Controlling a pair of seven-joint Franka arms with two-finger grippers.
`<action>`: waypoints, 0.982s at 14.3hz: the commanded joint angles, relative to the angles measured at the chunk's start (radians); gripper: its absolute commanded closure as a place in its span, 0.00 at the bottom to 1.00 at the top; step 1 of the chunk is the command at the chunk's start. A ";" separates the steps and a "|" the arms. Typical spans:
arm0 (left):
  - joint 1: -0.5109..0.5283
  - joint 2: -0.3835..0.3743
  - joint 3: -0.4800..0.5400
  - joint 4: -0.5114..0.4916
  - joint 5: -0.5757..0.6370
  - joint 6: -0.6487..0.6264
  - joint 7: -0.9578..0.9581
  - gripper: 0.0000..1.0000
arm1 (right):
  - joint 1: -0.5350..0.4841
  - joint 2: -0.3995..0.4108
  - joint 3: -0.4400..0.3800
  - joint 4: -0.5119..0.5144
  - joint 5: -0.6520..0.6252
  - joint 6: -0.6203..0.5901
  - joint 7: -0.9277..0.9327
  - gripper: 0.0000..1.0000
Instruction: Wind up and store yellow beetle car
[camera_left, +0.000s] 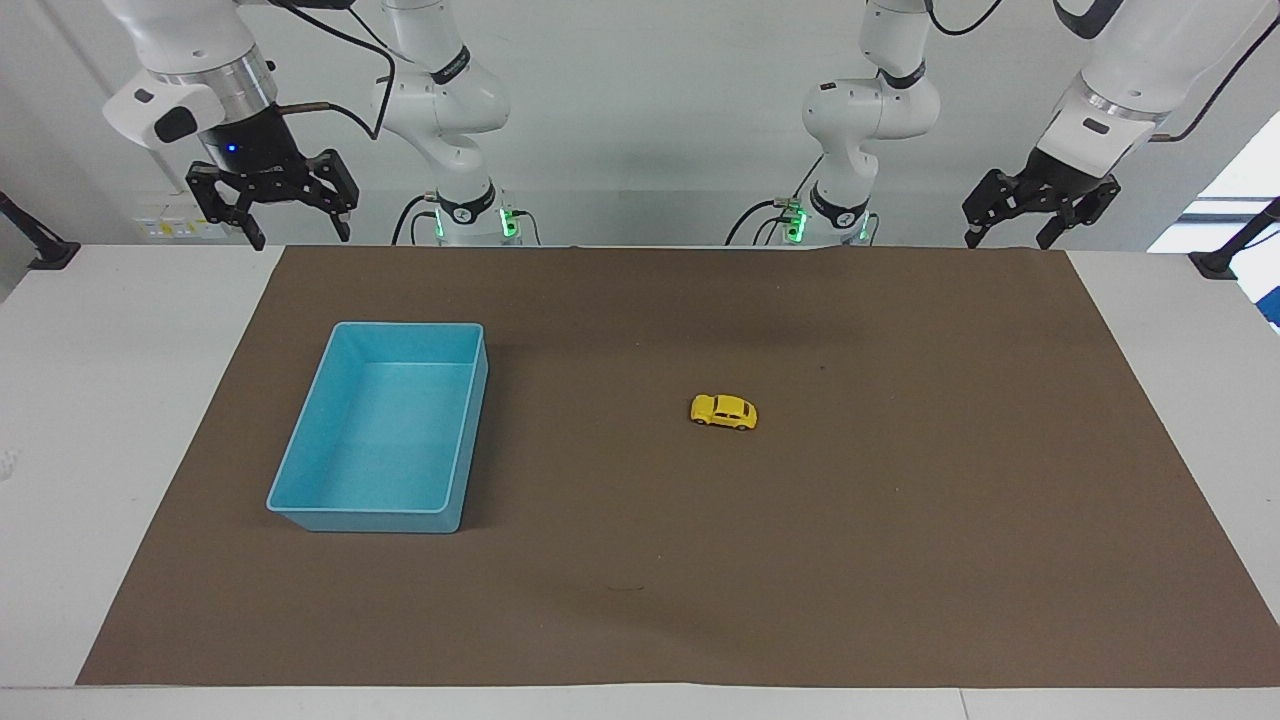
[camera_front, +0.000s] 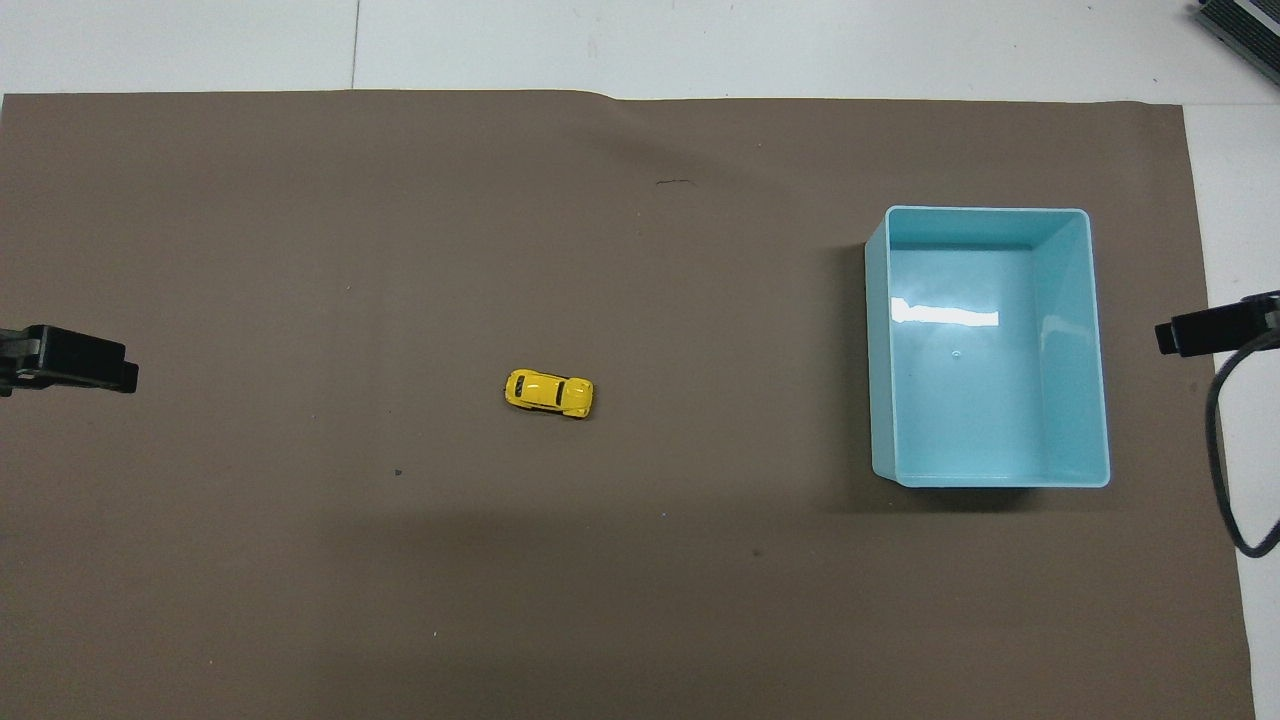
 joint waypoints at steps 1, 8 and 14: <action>-0.010 -0.029 0.003 -0.035 0.001 0.013 0.001 0.00 | -0.003 -0.013 0.002 -0.010 0.007 0.007 0.017 0.00; -0.012 -0.029 0.003 -0.038 0.001 0.015 0.003 0.00 | -0.003 -0.013 0.001 -0.008 0.007 0.010 0.017 0.00; -0.013 -0.025 0.003 -0.041 0.001 0.024 0.000 0.00 | -0.003 -0.013 0.004 -0.008 0.009 0.012 0.018 0.00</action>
